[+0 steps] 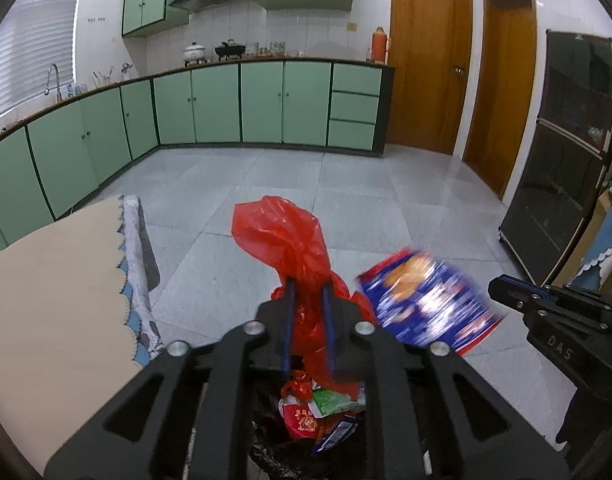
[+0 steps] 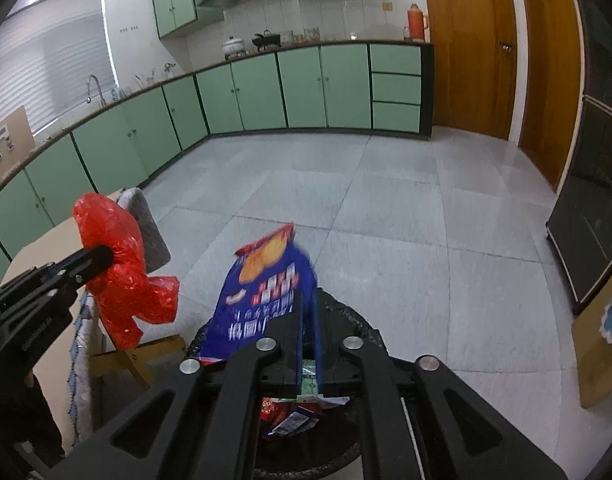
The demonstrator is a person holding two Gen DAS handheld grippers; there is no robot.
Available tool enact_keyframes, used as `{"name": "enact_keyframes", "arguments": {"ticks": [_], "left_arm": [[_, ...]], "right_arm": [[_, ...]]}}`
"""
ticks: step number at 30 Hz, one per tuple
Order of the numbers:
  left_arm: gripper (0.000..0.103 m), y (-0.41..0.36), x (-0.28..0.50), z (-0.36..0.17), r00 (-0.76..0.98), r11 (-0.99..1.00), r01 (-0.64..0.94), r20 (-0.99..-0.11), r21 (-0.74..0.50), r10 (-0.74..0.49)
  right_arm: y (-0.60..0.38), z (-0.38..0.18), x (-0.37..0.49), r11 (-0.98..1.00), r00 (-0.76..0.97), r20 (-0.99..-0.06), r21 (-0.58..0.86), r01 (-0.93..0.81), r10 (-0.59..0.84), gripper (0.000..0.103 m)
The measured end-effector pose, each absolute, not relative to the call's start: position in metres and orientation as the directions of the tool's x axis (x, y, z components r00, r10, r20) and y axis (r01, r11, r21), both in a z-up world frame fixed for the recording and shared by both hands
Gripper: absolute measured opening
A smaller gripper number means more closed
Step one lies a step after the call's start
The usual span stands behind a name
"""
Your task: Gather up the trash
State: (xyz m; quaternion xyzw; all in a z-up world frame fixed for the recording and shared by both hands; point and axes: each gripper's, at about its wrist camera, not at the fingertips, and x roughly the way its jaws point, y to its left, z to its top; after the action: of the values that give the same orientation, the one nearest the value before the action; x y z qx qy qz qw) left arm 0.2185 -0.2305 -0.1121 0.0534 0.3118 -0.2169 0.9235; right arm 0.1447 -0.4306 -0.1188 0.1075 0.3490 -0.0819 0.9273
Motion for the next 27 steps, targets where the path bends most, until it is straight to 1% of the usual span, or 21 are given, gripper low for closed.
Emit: {"name": "enact_keyframes", "arguments": {"ticks": [3, 4, 5, 7, 12, 14, 15, 17, 23, 24, 27], "left_arm": [[0.018, -0.231, 0.226, -0.119, 0.694, 0.903, 0.427, -0.624, -0.045, -0.36], [0.023, -0.23, 0.229, -0.12, 0.687, 0.903, 0.427, -0.631, -0.053, -0.361], [0.032, -0.23, 0.23, -0.122, 0.678, 0.902, 0.428, -0.638, -0.06, -0.365], [0.042, -0.228, 0.231, -0.122, 0.678, 0.903, 0.426, -0.637, -0.065, -0.366], [0.052, -0.224, 0.233, -0.119, 0.677, 0.903, 0.424, -0.636, -0.073, -0.369], [0.062, -0.221, 0.233, -0.117, 0.676, 0.9, 0.428, -0.632, -0.079, -0.378], [0.064, -0.22, 0.232, -0.116, 0.678, 0.899, 0.431, -0.629, -0.081, -0.381], [0.066, -0.216, 0.23, -0.114, 0.683, 0.899, 0.432, -0.623, -0.077, -0.381], [0.066, -0.204, 0.225, -0.105, 0.698, 0.906, 0.415, -0.608, -0.086, -0.378], [0.066, -0.203, 0.224, -0.102, 0.701, 0.906, 0.414, -0.604, -0.087, -0.379], [0.07, -0.195, 0.216, -0.093, 0.716, 0.906, 0.415, -0.583, -0.087, -0.384]], "right_arm": [[-0.434, -0.125, 0.151, 0.962, 0.728, -0.68, 0.136, 0.237, -0.084, 0.008], [-0.434, -0.126, 0.151, 0.96, 0.726, -0.682, 0.138, 0.242, -0.084, 0.01], [-0.434, -0.126, 0.15, 0.958, 0.727, -0.681, 0.145, 0.246, -0.084, 0.011], [-0.435, -0.125, 0.148, 0.957, 0.73, -0.678, 0.145, 0.25, -0.088, 0.018], [-0.435, -0.121, 0.144, 0.954, 0.736, -0.671, 0.154, 0.256, -0.089, 0.024], [-0.434, -0.118, 0.142, 0.954, 0.74, -0.667, 0.156, 0.256, -0.089, 0.028], [-0.434, -0.117, 0.142, 0.954, 0.742, -0.664, 0.156, 0.254, -0.089, 0.031], [-0.433, -0.115, 0.141, 0.956, 0.746, -0.66, 0.157, 0.249, -0.087, 0.031], [-0.426, -0.104, 0.135, 0.956, 0.766, -0.638, 0.168, 0.239, -0.079, 0.032], [-0.426, -0.103, 0.133, 0.957, 0.768, -0.636, 0.168, 0.237, -0.078, 0.034], [-0.423, -0.094, 0.127, 0.957, 0.775, -0.628, 0.17, 0.234, -0.078, 0.049]]}}
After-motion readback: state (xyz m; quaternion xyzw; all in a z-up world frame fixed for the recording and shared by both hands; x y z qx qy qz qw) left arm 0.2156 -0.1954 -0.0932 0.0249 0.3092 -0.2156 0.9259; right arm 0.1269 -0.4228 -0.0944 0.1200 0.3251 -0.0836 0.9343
